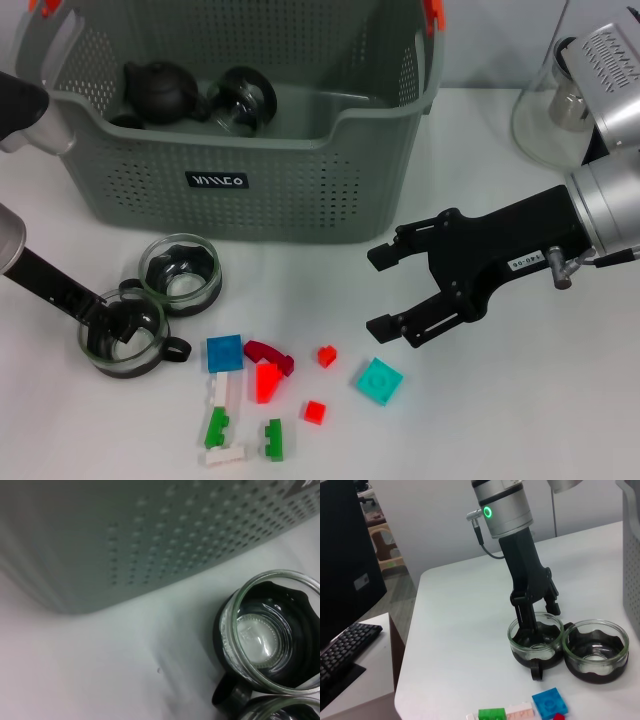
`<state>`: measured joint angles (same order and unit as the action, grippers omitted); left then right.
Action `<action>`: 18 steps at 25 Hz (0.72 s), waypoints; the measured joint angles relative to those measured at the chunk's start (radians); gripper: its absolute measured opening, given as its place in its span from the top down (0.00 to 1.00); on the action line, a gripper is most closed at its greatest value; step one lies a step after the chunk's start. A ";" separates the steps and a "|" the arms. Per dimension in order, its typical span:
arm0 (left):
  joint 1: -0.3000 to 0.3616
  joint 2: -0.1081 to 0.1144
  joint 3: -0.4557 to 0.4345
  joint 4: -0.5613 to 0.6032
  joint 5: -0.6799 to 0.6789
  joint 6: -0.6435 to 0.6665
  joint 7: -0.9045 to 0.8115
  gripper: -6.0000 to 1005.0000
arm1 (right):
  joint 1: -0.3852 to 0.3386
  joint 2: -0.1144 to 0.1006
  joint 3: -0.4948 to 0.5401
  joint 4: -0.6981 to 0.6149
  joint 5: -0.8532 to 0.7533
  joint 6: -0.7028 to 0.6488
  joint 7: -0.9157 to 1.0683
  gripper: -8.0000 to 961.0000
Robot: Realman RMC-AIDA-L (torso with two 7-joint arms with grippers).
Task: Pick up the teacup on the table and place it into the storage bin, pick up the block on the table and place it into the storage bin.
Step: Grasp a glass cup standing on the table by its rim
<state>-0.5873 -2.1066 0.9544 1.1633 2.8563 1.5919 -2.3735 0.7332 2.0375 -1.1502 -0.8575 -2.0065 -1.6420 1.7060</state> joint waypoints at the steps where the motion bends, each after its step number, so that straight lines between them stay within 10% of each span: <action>1: 0.000 0.000 0.007 -0.001 0.000 0.000 -0.006 0.07 | -0.001 0.000 0.002 0.000 0.000 0.000 0.001 0.01; 7: -0.003 0.001 0.035 -0.009 0.000 -0.001 -0.034 0.07 | -0.007 0.001 0.028 0.001 -0.004 0.001 -0.002 0.01; 18: -0.006 0.000 0.057 -0.012 0.000 -0.002 -0.050 0.46 | -0.009 0.002 0.037 -0.006 -0.004 0.000 -0.003 0.02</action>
<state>-0.5935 -2.1067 1.0109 1.1510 2.8563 1.5899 -2.4232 0.7240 2.0396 -1.1135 -0.8635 -2.0110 -1.6421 1.7027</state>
